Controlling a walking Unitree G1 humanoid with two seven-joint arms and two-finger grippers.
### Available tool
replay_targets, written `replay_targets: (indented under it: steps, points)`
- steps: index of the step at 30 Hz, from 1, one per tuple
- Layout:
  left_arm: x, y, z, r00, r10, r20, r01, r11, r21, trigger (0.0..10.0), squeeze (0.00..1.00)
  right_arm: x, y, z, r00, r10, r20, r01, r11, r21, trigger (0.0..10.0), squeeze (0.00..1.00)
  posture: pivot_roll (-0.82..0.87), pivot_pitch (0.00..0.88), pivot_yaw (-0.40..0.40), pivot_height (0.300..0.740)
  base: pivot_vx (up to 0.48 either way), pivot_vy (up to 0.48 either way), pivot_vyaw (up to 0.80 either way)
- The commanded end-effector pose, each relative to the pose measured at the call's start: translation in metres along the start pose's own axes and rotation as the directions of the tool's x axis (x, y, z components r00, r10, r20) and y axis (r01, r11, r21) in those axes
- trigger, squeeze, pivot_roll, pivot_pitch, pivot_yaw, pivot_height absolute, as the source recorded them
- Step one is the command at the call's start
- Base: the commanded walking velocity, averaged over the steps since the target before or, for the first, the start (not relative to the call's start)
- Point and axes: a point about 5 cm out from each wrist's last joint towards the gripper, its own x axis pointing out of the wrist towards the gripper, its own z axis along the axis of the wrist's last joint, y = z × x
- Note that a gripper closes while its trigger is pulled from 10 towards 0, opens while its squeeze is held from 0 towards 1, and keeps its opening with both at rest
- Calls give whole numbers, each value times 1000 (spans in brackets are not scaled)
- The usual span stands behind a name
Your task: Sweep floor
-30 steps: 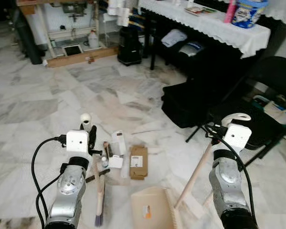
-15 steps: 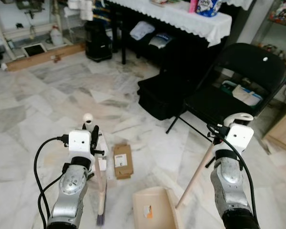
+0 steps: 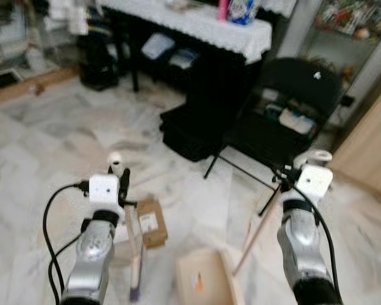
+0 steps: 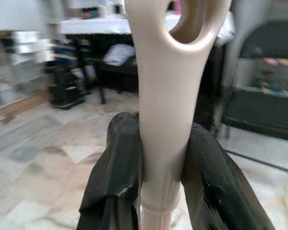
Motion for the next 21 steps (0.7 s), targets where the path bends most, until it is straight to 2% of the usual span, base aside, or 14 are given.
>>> replay_targets:
  steps: [1,12,21]
  points:
    - [4,-9,10,998,-31,48,33,999,-28,10000,0,2,-10,2,1000,-23,12,23,999,-22,10000,0,72,16,-37,740,0,0,-712]
    - [3,-12,9,998,-56,40,58,998,-37,10000,0,-1,-19,-2,999,-51,4,51,997,-51,10000,0,73,30,-33,740,0,0,-686]
    - [3,-13,10,996,-80,39,82,996,-42,10000,0,-2,-24,-7,998,-60,9,61,994,-86,10000,0,76,39,-28,740,0,0,0]
